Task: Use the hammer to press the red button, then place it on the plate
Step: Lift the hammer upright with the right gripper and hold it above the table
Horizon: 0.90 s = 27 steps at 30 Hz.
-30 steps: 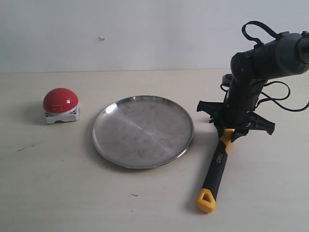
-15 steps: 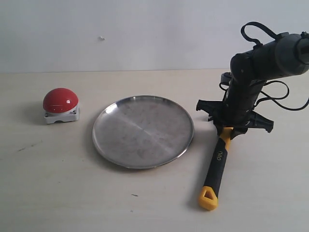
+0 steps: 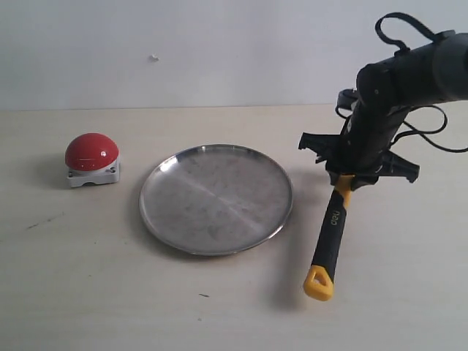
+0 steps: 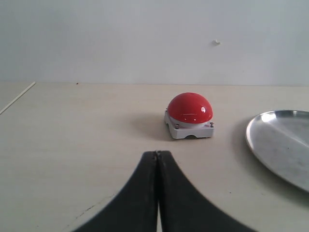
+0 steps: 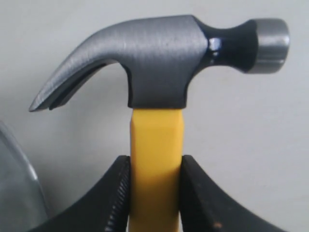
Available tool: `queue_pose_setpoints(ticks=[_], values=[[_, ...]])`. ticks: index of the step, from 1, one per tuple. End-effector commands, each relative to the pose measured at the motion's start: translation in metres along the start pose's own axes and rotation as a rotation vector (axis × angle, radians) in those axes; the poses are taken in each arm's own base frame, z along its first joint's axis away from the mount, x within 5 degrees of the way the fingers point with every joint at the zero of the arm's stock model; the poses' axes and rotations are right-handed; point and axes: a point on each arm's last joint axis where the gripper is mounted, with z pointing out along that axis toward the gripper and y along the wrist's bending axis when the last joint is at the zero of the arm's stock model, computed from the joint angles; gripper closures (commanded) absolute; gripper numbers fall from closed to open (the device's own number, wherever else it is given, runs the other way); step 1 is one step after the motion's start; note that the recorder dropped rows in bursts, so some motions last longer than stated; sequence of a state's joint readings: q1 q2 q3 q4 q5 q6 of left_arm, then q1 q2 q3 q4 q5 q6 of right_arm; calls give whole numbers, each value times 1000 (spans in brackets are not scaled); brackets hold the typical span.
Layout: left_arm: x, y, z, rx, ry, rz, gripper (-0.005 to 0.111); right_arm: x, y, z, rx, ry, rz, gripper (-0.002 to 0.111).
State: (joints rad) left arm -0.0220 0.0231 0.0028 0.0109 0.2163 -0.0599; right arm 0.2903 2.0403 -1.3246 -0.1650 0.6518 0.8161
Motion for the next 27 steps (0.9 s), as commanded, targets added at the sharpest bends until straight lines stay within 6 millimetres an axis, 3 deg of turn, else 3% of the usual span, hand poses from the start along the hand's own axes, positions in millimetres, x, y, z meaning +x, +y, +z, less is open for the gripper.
queue_pose_setpoints(ticks=[1,7,12,18,21,27], values=[[-1,0,-1,-2,-10,-3,107,-14,1,-37,-33,-126,-59,108],[-1,0,-1,-2,-10,-3,107,-29,-5,-88,-36,-311,-107,108],[-1,0,-1,-2,-10,-3,107,-35,-9,-143,-105,-481,-157,108],[-1,0,-1,-2,-10,-3,107,-23,-16,-195,-270,-681,-273,108],[-1,0,-1,-2,-10,-3,107,-5,-23,-207,-383,-782,-340,108],[-1,0,-1,-2,-10,-3,107,24,-29,-195,-598,-875,-403,108]])
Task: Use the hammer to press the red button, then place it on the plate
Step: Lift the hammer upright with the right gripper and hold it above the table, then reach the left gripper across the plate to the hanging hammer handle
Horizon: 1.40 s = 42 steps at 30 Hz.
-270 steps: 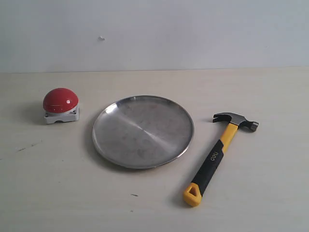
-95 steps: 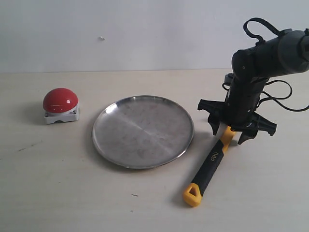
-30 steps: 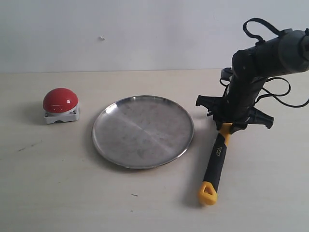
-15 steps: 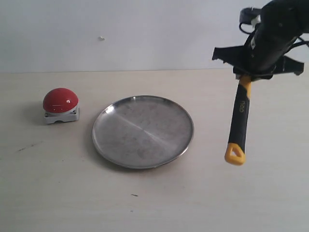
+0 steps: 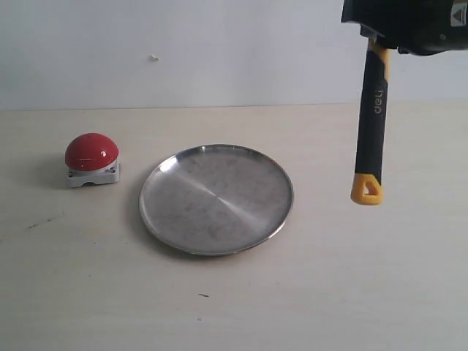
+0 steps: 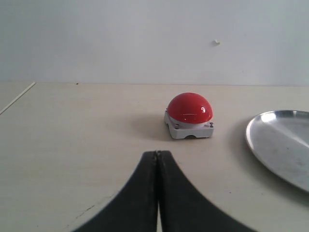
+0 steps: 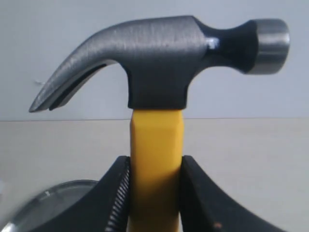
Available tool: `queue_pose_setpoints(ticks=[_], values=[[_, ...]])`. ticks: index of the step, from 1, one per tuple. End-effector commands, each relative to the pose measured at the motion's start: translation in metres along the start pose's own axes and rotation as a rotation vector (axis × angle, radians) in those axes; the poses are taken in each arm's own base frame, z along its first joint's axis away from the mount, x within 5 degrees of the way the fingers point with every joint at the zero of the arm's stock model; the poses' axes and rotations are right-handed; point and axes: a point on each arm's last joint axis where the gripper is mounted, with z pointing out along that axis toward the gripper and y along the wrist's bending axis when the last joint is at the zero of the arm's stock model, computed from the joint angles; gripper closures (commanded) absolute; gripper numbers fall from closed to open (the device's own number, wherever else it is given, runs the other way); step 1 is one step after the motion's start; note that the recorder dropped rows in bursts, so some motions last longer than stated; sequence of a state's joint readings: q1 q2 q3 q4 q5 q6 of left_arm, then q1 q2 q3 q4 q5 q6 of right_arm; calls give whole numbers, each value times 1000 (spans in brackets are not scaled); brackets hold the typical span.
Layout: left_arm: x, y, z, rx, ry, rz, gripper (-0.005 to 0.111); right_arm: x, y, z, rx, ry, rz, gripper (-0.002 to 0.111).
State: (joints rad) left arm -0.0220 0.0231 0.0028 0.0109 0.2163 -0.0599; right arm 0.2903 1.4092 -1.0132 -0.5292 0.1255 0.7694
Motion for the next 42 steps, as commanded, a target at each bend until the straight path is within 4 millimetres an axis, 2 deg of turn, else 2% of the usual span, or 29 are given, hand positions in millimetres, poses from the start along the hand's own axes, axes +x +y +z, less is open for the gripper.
queue_pose_setpoints(ticks=[1,6,10,29,32,35,38,41,42], values=[[-1,0,-1,-2,-10,-3,107,9,9,-10,-199,-162,-28,108],[-1,0,-1,-2,-10,-3,107,24,13,-6,-300,-222,-27,108],[-1,0,-1,-2,-10,-3,107,22,16,-8,-351,-303,-26,108],[-2,0,-1,0,-15,-15,107,23,16,-8,-350,-299,-33,108],[-7,-3,-1,39,-71,-296,107,23,16,-8,-350,-298,-34,108],[-17,-2,-2,45,-182,-316,107,22,17,-8,-354,-304,-36,108],[-33,2,-7,86,-362,-580,107,22,17,-8,-354,-304,-36,108],[-56,7,-17,93,-646,-539,107,22,17,-8,-354,-304,-36,108],[-68,8,-18,86,-679,-528,107,22,17,-8,-354,-304,-36,108]])
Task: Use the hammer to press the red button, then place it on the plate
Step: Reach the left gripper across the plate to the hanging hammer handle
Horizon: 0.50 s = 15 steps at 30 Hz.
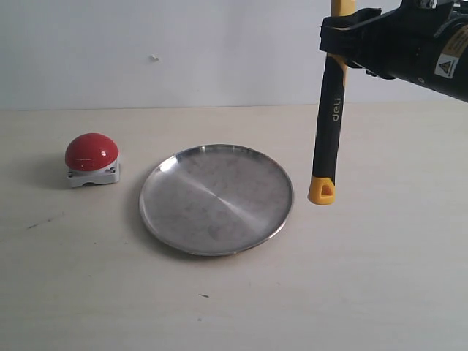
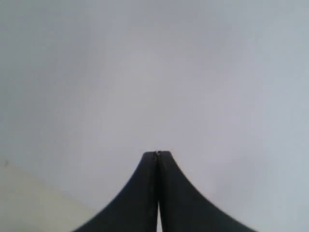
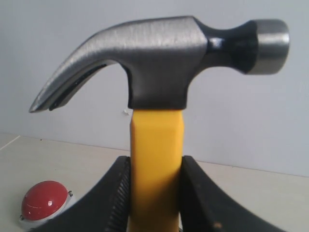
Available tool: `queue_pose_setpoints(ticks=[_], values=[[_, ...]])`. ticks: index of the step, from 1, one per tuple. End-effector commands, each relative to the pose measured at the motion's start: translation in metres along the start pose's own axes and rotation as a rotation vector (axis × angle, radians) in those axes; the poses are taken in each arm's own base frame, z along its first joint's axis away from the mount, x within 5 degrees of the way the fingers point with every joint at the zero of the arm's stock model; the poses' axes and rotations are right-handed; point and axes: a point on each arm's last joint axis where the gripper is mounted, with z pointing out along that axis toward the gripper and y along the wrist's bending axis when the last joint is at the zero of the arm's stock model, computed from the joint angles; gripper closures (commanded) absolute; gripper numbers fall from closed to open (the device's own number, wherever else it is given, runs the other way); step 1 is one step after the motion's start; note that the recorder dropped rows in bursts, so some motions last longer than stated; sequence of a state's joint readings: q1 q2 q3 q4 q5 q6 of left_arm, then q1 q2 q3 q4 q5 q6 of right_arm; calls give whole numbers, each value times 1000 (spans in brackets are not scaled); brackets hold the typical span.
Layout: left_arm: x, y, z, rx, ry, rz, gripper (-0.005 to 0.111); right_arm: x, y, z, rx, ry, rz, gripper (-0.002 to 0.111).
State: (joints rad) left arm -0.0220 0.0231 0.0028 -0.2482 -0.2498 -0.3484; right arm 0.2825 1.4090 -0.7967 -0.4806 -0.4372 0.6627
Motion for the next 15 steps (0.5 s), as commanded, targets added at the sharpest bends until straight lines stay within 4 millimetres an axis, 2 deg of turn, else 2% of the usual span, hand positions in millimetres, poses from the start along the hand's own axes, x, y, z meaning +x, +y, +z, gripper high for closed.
queue_pose_setpoints(ticks=[1,3,4,5,6,7,8,9,10,11,13,14,15], values=[[-39,-19,12,50,-217,24,107,-12,4,-3,-43,-85,-6,108],[-51,-32,40,-1,-93,114,107,-12,4,-3,-41,-83,-13,108],[-50,-37,65,-44,45,192,107,-12,4,-3,-39,-82,-30,108],[-45,-35,74,-70,120,208,107,-12,4,-3,-39,-82,-32,108],[-30,-29,99,-132,284,222,107,-12,4,-3,-39,-82,-32,108],[-21,-25,110,-164,359,221,107,-12,4,-3,-39,-82,-32,108],[1,-14,130,-224,514,218,107,-12,4,-3,-36,-78,-32,108],[11,-11,136,-239,570,218,107,-11,3,-3,-34,-75,-35,108],[38,-5,149,-255,701,227,107,-11,3,-3,-31,-71,-35,108],[49,-6,153,-238,748,245,107,-11,3,-3,-31,-71,-35,108],[105,-22,166,-111,945,345,107,-11,3,-3,-31,-72,-46,108],[119,-32,168,-57,973,368,107,-11,3,-3,-31,-72,-48,108],[142,-52,169,45,1020,407,107,-11,3,-3,-31,-72,-48,108]])
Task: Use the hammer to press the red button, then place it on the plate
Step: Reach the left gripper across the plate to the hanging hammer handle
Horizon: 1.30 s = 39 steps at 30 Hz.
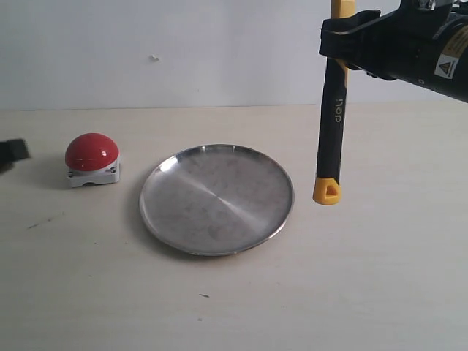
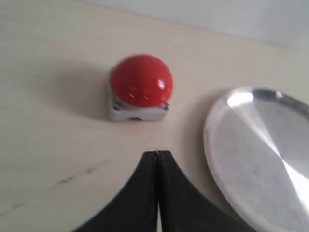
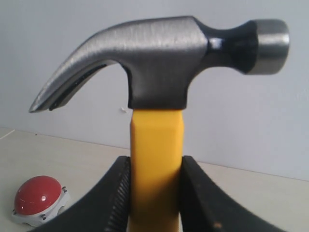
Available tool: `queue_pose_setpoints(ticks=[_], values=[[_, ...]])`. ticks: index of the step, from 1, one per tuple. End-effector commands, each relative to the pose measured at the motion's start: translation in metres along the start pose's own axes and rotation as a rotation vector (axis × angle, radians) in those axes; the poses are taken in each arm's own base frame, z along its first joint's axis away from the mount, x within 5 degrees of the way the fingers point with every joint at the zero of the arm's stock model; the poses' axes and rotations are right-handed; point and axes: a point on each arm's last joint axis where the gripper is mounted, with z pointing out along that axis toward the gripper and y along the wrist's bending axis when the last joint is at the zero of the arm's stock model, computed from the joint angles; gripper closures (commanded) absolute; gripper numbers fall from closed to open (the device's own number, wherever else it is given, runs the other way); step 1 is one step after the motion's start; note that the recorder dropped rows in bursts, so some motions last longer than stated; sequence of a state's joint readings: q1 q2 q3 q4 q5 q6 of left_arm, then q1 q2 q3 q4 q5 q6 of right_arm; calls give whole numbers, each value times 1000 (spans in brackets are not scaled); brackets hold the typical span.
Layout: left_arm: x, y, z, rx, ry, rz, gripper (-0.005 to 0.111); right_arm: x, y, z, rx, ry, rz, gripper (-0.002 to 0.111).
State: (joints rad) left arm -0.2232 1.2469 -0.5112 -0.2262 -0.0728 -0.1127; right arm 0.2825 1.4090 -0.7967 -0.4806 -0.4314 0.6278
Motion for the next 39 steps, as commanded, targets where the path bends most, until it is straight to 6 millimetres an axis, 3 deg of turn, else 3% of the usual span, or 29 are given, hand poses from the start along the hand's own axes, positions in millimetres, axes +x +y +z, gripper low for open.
queue_pose_setpoints(ticks=[1,2,4,10,13,17,19,25,31,39], values=[[24,-68,40,190,101,247,107,-11,3,-3,-33,-77,-13,108],[33,-96,46,264,126,319,107,-11,3,-3,-33,-77,-13,108],[44,-131,50,349,148,371,107,-11,3,-3,-33,-77,-13,108],[56,-176,42,477,126,421,105,-11,3,-3,-33,-77,-13,108],[52,-184,40,494,117,303,90,-11,3,-3,-30,-72,-13,108],[46,-187,40,521,69,184,49,-11,3,-3,-27,-69,-13,108],[46,-189,43,534,42,179,37,-11,3,-3,-26,-67,-13,108],[57,-197,60,610,-61,204,47,-10,2,-3,-25,-65,-11,108],[71,-212,62,847,-160,318,41,-10,2,-3,-25,-65,-11,108],[70,-219,65,931,-237,226,42,-10,2,-3,-22,-61,-11,108]])
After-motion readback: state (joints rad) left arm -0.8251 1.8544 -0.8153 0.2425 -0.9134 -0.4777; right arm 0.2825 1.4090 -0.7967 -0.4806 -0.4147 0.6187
